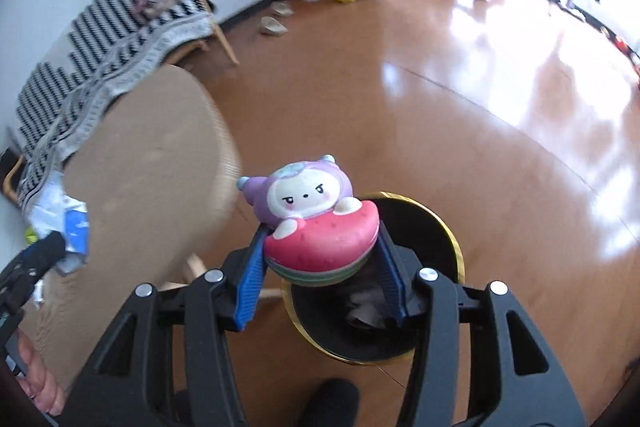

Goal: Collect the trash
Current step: 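Carry the grey bag and pink toy over the black bin and open both tools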

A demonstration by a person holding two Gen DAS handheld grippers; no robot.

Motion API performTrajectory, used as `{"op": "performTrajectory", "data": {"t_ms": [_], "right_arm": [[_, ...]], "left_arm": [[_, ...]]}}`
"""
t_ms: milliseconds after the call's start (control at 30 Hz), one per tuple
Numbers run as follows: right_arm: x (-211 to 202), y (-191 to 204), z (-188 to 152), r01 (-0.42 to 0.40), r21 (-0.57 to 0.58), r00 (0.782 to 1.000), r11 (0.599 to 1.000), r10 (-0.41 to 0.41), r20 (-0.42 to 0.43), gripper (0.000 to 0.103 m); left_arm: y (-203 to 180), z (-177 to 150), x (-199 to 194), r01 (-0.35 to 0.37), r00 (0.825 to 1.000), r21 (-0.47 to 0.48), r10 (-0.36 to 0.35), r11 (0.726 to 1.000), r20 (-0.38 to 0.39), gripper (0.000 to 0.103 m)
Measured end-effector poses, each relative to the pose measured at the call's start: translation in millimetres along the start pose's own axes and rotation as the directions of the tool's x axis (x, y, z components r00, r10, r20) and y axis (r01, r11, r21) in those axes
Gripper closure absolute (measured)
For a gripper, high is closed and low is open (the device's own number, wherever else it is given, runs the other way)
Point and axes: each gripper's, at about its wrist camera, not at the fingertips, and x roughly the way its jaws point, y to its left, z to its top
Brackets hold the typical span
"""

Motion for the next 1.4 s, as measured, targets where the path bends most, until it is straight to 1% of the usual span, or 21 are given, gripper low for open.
{"op": "performTrajectory", "data": {"t_ms": [133,300,333,367,400,467,500,567,667,767,867,1000,1033,1067,1100,1133,1167,1233,1333,1400], "right_arm": [[18.3,-36.0,-5.8,0.023,0.051,0.996,0.998,-0.019,-0.082,0.052],[34.2,-49.1,-7.4,0.034,0.057,0.988,0.998,-0.025,-0.152,0.052],[36.6,-49.9,-7.7,0.031,0.053,0.986,0.998,-0.022,-0.163,0.052],[38.3,-42.6,-7.5,0.033,0.051,0.985,0.998,-0.024,-0.169,0.052],[37.8,-41.0,-6.2,0.042,0.059,0.986,0.997,-0.031,-0.165,0.05],[29.3,-39.6,0.2,0.038,0.087,0.993,0.996,-0.028,-0.114,0.03],[22.2,-40.7,1.5,0.035,0.094,0.996,0.995,-0.028,-0.079,0.015],[13.9,-42.2,4.7,0.012,0.108,0.999,0.994,-0.008,-0.04,0.014],[15.7,-44.9,3.4,-0.015,0.126,0.998,0.992,0.021,-0.052,0.014],[19.8,-44.2,3.7,0.0,0.109,0.998,0.994,0.006,-0.061,0.014],[19.6,-47.6,4.2,0.007,0.123,0.998,0.992,0.0,-0.06,0.014],[12.4,-58.0,4.2,0.033,0.168,0.999,0.985,-0.029,-0.025,0.014],[9.7,-60.5,4.7,0.038,0.18,0.999,0.983,-0.036,-0.014,0.014],[7.1,-62.5,4.6,0.04,0.188,0.999,0.981,-0.04,-0.005,0.014],[4.2,-64.7,5.0,0.041,0.199,0.999,0.979,-0.044,0.008,0.014],[2.6,-66.4,4.8,0.041,0.204,0.999,0.978,-0.044,0.013,0.014],[0.8,-67.5,5.1,0.036,0.21,0.999,0.977,-0.042,0.02,0.014],[0.3,-68.5,6.6,0.034,0.208,0.999,0.978,-0.04,0.025,0.014],[0.4,-60.6,7.2,0.031,0.19,0.999,0.981,-0.036,0.022,0.014],[1.3,-49.4,8.8,0.026,0.171,0.999,0.985,-0.03,0.02,0.014]], "left_arm": [[-20.8,-2.8,14.5,0.017,1.0,0.043,-0.016,0.999,-0.021,0.059],[-24.9,-0.1,29.0,0.024,0.999,0.057,-0.022,0.998,-0.036,0.059],[-25.3,-2.2,29.9,0.026,0.999,0.056,-0.024,0.998,-0.04,0.059],[-25.3,0.1,32.1,0.027,0.999,0.055,-0.025,0.998,-0.042,0.059],[-25.7,0.4,33.7,0.03,0.999,0.053,-0.028,0.998,-0.044,0.059],[-25.1,2.8,36.5,0.034,0.998,0.054,-0.032,0.998,-0.047,0.059],[-24.6,4.4,38.3,0.037,0.998,0.055,-0.034,0.998,-0.047,0.059],[-26.0,2.9,39.4,0.043,0.998,0.058,-0.04,0.997,-0.049,0.059],[-30.7,3.0,43.5,0.052,0.997,0.065,-0.048,0.997,-0.055,0.059],[-35.4,1.6,49.1,0.064,0.996,0.072,-0.059,0.995,-0.069,0.059],[-36.4,1.6,57.2,0.087,0.993,0.072,-0.08,0.994,-0.088,0.059],[-46.8,-0.3,68.3,0.132,0.987,0.074,-0.125,0.988,-0.099,0.057],[-51.6,0.6,71.7,0.158,0.984,0.085,-0.15,0.984,-0.099,0.05],[-55.7,1.2,74.2,0.161,0.984,0.099,-0.152,0.982,-0.096,0.036],[-58.6,2.0,75.3,0.145,0.987,0.11,-0.135,0.983,-0.088,0.027],[-60.8,2.8,74.2,0.125,0.991,0.116,-0.118,0.985,-0.065,0.02],[-60.3,3.5,73.1,0.128,0.991,0.114,-0.122,0.985,-0.054,0.02],[-57.3,4.2,72.5,0.137,0.99,0.1,-0.132,0.986,-0.056,0.02],[-47.0,6.1,68.3,0.125,0.991,0.073,-0.122,0.989,-0.049,0.02],[-38.2,6.5,61.3,0.114,0.993,0.056,-0.112,0.992,-0.04,0.016]]}}
